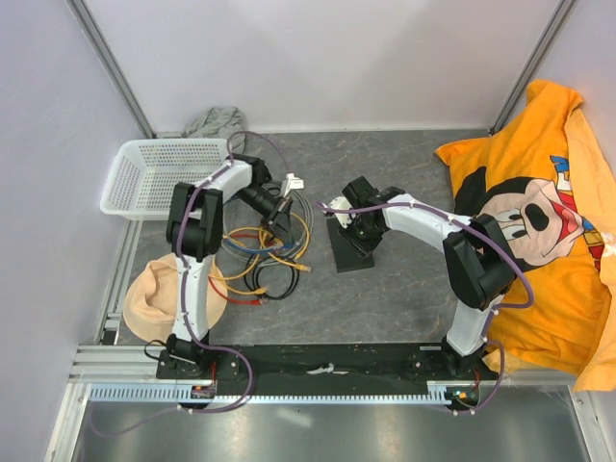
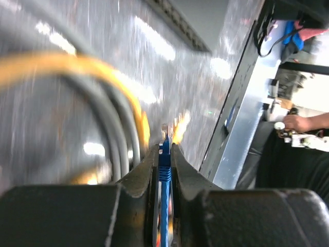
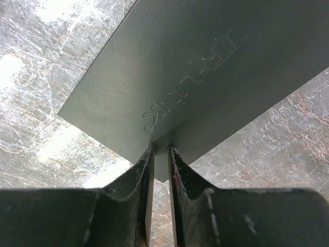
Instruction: Pull the plug from the switch port
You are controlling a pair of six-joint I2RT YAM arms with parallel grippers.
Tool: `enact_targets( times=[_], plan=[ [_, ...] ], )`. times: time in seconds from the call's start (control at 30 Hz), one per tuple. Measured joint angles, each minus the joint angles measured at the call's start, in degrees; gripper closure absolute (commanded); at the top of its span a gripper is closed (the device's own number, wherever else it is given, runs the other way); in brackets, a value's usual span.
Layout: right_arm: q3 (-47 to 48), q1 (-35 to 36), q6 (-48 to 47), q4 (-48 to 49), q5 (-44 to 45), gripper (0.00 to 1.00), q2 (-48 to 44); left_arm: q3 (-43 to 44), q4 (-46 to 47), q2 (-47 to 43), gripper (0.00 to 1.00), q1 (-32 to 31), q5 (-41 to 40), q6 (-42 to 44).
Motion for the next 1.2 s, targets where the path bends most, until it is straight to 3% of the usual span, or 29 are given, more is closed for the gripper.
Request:
enact_targets(
  times=[0.2,0.4,0.47,0.5,0.57,0.6,0.63,0.67,0.83,1.03,1.07,1.2],
  plan=[
    [0.8,0.0,0.0,-0.8,0.0,0.75,0.6,-11.9,-1.9,-7.6,0.98,5.2,-4.2,4.6],
    [1.2,0.0,0.0,-1.2,0.0,0.75,0.9,-19.7,-2.6,-12.2,0.98,5.2,-6.5,6.8],
    [1.4,0.0,0.0,-1.4,0.0,0.74,1.0,-22.0,-2.5,-14.3,0.83,5.0,-7.0,7.3],
    [1.5,0.0,0.0,-1.5,0.0,0.74,1.1,-23.4,-2.4,-15.3,0.66,5.0,-7.2,7.3],
    [1.8,0.0,0.0,-1.7,0.0,0.73,1.3,-26.5,-1.6,-17.0,0.56,5.0,-7.3,7.3],
    [1.8,0.0,0.0,-1.8,0.0,0.72,1.4,-27.7,-1.2,-17.5,0.18,5.0,-7.3,7.1],
    [1.9,0.0,0.0,-1.9,0.0,0.71,1.4,-28.4,-0.8,-17.7,0.06,4.9,-7.2,7.1],
    [2.1,0.1,0.1,-2.0,0.0,0.68,1.5,-28.6,-0.2,-17.8,0.04,4.9,-7.1,6.9],
    [4.7,0.2,0.5,-2.7,0.3,0.48,2.7,-22.2,1.2,-17.9,0.02,4.0,-6.6,4.7],
    [10.2,-0.1,1.2,0.2,4.5,0.13,1.5,-5.2,6.4,-19.7,0.01,2.6,-5.7,-0.7],
    [11.0,-0.5,1.5,1.2,5.2,0.02,0.7,-3.5,8.2,-20.7,0.01,2.5,-5.9,-2.4],
    [16.5,-2.5,4.4,4.3,10.1,0.02,-1.9,3.0,16.0,-25.0,0.01,2.2,-10.4,-10.9]
  ],
)
